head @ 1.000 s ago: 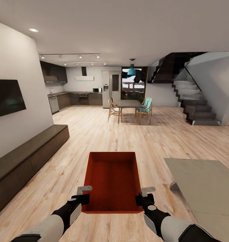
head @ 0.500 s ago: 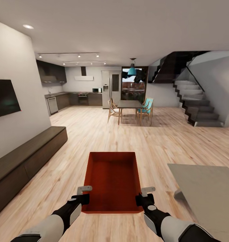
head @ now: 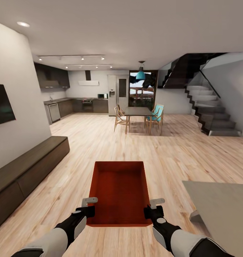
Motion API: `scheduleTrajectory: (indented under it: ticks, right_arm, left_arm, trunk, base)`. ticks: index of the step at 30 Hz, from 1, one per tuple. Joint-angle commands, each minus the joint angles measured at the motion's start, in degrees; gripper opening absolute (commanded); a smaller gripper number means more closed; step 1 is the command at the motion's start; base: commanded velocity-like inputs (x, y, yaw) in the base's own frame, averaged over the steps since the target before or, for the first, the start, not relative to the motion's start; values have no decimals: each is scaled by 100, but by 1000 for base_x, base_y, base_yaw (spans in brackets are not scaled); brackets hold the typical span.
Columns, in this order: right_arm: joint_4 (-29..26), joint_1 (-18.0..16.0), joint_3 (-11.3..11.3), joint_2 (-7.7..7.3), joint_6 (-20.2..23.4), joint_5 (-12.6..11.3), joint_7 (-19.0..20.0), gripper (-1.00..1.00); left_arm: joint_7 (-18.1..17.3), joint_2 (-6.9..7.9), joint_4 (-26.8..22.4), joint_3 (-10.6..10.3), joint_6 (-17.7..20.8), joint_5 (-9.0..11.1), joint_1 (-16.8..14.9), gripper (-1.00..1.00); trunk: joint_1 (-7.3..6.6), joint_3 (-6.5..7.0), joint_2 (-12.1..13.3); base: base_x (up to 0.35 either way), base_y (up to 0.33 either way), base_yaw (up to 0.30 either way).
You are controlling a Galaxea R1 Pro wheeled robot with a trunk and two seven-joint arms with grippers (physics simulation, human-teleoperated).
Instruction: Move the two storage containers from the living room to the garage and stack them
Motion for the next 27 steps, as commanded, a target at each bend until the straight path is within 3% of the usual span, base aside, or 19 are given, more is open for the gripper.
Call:
scheduleTrajectory:
  ticks: [1,27]
  right_arm:
    - [-66,-8,-76,15,-23,-51,-36,-100]
    - [-66,-8,-77,15,-25,-51,-36,-100]
  left_arm:
    - [47,-8,-8,-49,33,14,2,-100]
    - [45,-8,-8,-49,33,12,2,-100]
  trunk:
    - [4,-8,-6]
    - [4,-8,-6]
  base:
    - [321,0,0]
    - [321,0,0]
